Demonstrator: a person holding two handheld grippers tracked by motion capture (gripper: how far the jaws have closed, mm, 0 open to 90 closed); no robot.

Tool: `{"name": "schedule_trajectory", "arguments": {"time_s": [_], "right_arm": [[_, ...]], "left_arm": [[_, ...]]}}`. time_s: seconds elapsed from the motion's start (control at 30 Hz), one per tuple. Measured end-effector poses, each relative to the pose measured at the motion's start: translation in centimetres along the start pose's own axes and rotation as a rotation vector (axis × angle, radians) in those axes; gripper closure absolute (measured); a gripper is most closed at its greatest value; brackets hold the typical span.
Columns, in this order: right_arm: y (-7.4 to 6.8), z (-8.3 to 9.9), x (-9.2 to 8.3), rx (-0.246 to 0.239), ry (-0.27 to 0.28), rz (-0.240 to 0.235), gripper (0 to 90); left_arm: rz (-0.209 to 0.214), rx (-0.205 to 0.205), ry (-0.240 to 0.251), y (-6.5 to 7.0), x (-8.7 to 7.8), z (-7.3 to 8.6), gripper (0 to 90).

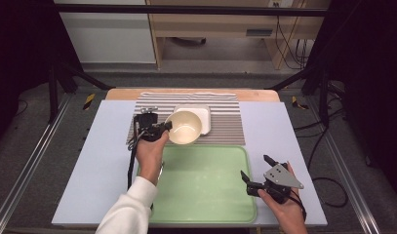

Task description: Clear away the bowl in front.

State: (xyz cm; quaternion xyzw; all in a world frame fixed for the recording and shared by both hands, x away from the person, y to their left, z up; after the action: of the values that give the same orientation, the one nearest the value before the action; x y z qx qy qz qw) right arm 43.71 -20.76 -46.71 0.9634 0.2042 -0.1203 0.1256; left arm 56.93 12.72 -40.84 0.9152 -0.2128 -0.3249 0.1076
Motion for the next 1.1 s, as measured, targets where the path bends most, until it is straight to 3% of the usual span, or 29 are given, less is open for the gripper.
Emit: {"name": "schedule_trajectory", "arguments": {"time_s": [0.27, 0.77, 1.1], "right_arm": [[-0.1, 0.0, 0.0, -0.003, -0.003, 0.002, 7.9], [-0.1, 0.0, 0.1, -0.004, -0.007, 0.004, 7.9], [-0.1, 0.0, 0.1, -0.008, -0.006, 0.001, 7.9]], "left_arm": [[0.037, 0.028, -0.039, 0.2, -2.0, 2.7, 82.0], [0.1, 0.11, -0.108, 1.9, -3.4, 6.0, 82.1], [0.125, 0.124, -0.139, 1.7, -4.6, 8.2, 82.1]]}}
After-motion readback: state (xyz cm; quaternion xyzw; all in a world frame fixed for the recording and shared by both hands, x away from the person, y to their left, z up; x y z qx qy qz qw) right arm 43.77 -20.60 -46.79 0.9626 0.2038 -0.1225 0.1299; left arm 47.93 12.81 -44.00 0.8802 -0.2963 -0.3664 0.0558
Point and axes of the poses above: each handheld gripper's, and its own axes: x roughly forward along the jaws, z roughly out of its underside, y roughly to its right, the point moved 4 cm from there along x, roughly forward along the jaws, and after that the axes turned 4 degrees about z, right-handed, at the moved point
